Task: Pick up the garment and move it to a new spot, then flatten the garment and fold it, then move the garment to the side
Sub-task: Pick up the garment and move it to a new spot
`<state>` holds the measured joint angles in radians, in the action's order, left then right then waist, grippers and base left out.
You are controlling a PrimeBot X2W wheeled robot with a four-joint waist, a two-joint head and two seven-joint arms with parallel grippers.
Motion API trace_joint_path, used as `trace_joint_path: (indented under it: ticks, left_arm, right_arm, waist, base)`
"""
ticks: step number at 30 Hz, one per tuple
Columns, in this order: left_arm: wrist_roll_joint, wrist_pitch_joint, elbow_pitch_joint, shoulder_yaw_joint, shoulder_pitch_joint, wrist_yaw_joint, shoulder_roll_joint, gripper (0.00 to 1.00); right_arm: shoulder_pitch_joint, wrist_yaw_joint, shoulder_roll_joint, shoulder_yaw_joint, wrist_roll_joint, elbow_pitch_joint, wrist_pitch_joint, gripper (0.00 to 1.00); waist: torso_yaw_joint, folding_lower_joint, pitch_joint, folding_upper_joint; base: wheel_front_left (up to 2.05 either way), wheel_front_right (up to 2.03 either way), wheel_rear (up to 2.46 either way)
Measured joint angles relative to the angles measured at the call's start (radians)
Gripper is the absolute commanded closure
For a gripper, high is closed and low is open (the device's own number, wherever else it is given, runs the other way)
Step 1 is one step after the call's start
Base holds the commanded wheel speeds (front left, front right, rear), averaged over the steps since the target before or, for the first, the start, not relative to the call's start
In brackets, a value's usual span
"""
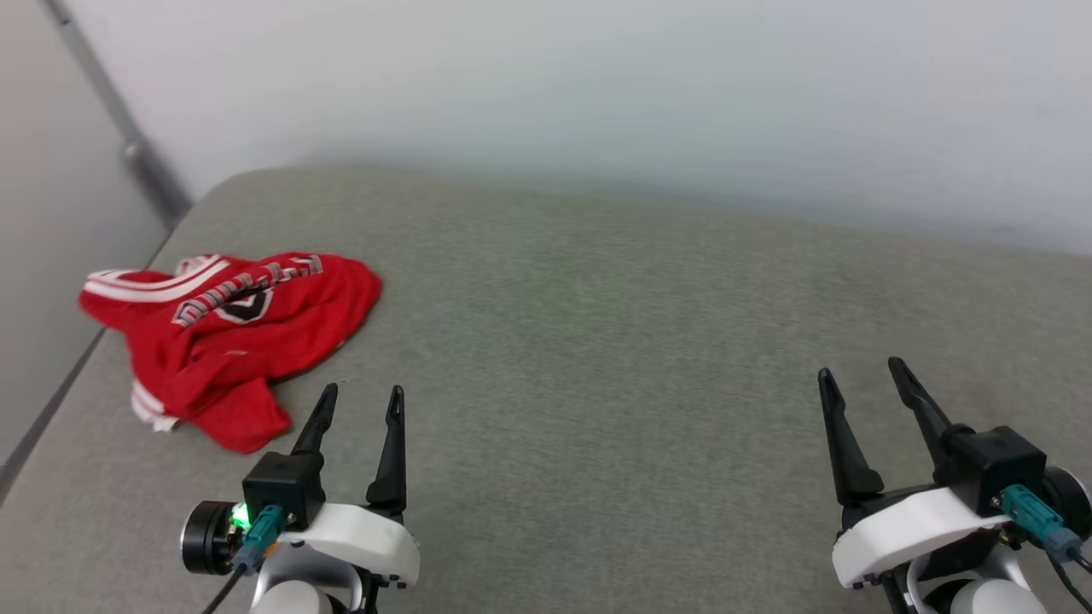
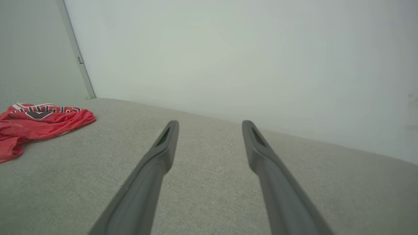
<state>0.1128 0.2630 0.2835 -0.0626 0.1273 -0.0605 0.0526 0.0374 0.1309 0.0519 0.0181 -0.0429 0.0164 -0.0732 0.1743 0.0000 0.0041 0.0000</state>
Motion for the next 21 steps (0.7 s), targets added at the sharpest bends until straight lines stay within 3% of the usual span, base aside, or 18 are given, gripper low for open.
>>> trace_joint_path:
  ticks: [12,21]
  left_arm:
    - [0.003,0.0,-0.006,0.06,-0.001,0.009,0.002,0.0]
    - [-0.005,0.0,-0.018,0.095,-0.007,0.011,0.008,0.0]
  right_arm:
    - [-0.003,0.0,-0.001,0.049,-0.003,-0.031,0.013,0.0]
    - [0.014,0.0,-0.001,0.073,-0.009,-0.034,0.014,0.0]
  waist:
    - [0.2,0.0,0.004,0.0]
    - [0.286,-0.0001,0.012,0.0]
  base:
    - [0.0,0.0,0.0]
    - [0.0,0.0,0.0]
